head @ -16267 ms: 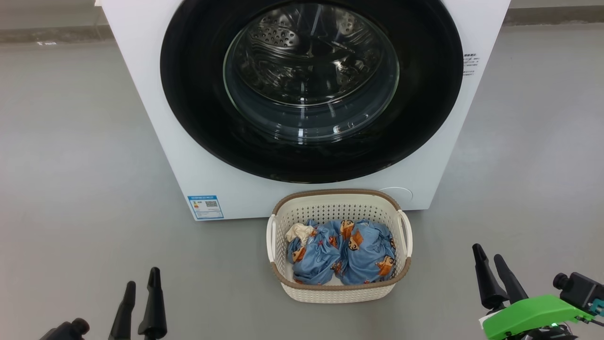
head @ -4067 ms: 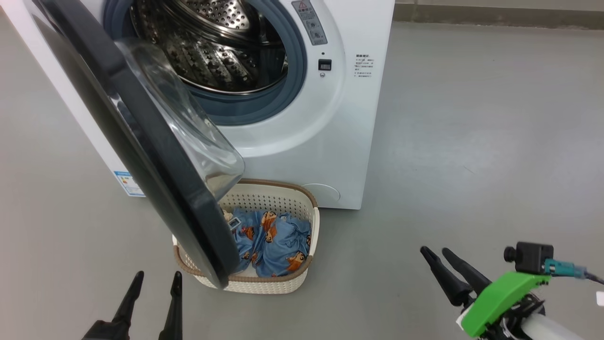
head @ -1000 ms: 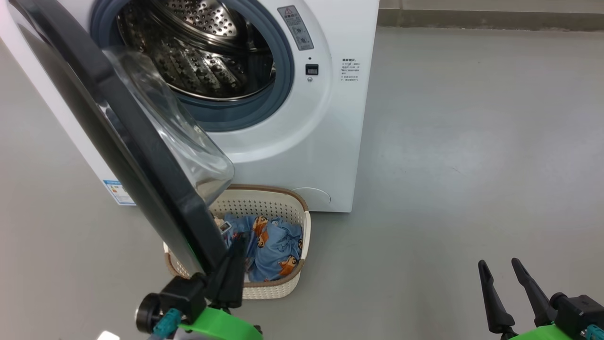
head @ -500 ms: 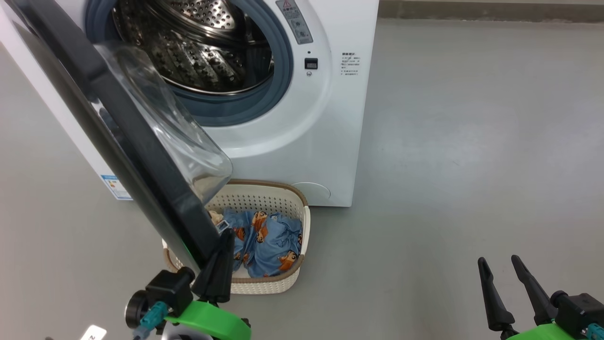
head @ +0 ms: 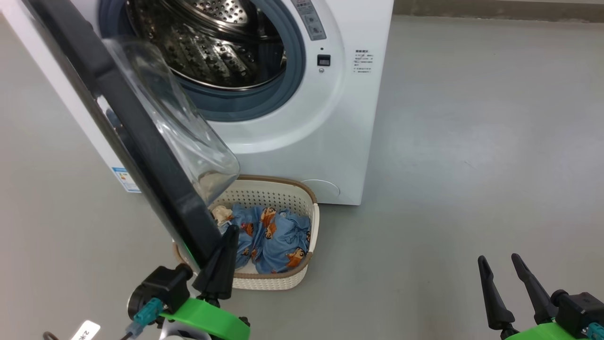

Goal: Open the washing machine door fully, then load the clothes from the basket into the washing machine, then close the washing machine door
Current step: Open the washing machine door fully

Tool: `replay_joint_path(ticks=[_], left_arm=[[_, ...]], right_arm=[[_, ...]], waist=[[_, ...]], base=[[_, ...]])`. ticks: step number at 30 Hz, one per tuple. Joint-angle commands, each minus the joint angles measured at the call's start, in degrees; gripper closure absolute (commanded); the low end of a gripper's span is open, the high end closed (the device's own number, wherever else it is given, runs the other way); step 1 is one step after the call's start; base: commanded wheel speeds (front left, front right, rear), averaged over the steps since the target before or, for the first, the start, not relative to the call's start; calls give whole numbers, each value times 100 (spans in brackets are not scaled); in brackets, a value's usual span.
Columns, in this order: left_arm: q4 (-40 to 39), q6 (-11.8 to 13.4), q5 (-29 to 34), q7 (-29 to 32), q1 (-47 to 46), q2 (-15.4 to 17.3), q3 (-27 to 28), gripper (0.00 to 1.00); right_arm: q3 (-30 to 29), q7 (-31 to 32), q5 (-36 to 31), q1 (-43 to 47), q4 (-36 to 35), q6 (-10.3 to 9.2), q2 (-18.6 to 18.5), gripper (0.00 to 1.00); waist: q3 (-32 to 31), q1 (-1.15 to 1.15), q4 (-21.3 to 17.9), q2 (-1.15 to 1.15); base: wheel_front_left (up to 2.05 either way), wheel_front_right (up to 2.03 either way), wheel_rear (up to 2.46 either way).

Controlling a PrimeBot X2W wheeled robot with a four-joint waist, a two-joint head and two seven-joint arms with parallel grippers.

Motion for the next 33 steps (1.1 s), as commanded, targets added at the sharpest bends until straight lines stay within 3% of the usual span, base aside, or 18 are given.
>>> replay_joint_path(ticks=[1,33], left_arm=[[-94,50,31,-38,-155,143,344,100],[-590,119,364,-38,535,146,1181,100]], right_arm=[[128,-71,-37,-207,-155,32,-93,0],[108,-71,-48,-118,-199,32,-91,0]], waist=[[-3,0,37,0],[-68,0,1009,0]], base=[[0,0,0],[0,0,0]])
